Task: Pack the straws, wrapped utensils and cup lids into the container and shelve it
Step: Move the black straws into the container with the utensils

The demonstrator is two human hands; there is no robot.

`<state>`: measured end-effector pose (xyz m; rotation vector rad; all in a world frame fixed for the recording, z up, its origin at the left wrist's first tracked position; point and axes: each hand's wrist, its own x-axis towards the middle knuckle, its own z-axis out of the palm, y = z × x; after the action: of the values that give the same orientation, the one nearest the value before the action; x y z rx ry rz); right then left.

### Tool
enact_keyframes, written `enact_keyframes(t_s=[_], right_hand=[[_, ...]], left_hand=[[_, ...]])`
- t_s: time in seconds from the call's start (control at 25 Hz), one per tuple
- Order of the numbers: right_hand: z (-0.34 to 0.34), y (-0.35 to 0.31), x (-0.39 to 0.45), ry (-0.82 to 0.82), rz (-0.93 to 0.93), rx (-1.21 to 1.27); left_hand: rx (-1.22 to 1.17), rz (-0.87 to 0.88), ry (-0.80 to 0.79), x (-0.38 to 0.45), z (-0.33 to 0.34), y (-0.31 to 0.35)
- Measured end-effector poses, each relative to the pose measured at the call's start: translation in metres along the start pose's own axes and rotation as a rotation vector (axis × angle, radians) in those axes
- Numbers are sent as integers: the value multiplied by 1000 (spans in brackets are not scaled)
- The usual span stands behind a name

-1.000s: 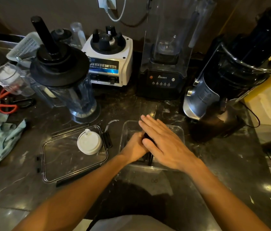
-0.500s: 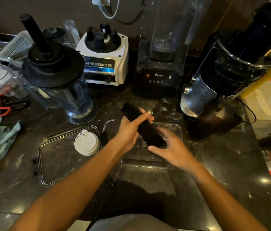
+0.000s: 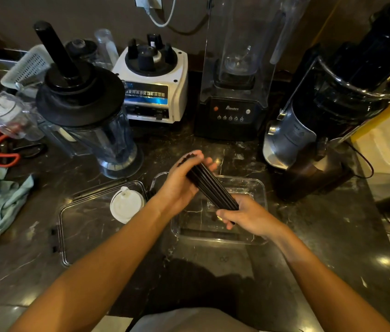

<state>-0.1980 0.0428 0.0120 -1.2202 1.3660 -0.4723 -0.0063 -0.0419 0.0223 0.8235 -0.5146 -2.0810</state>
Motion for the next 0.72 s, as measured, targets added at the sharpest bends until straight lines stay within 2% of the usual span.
enact_keyframes(t_s=[0.08, 0.12, 0.28, 0.36, 0.48, 0.64, 0.72], right_hand=[[-7, 2, 0, -43, 32, -61], [-11, 2, 0, -57, 45, -113], [-27, 1, 2, -92, 86, -345], [-37, 4, 0, -97, 81, -488], [-42, 8, -3, -127, 70, -650], [-35, 17, 0, -176, 99, -798], [-31, 22, 2, -194, 127, -868]], left_hand=[[-55, 40, 77, 4, -9, 9], [3, 55, 109, 5, -12, 11], [647, 34, 113, 9, -21, -1], [892, -6, 84, 9, -27, -3], [1127, -78, -91, 9, -32, 1], [1642, -141, -503, 14, -34, -10], [1772, -154, -576, 17, -35, -18]])
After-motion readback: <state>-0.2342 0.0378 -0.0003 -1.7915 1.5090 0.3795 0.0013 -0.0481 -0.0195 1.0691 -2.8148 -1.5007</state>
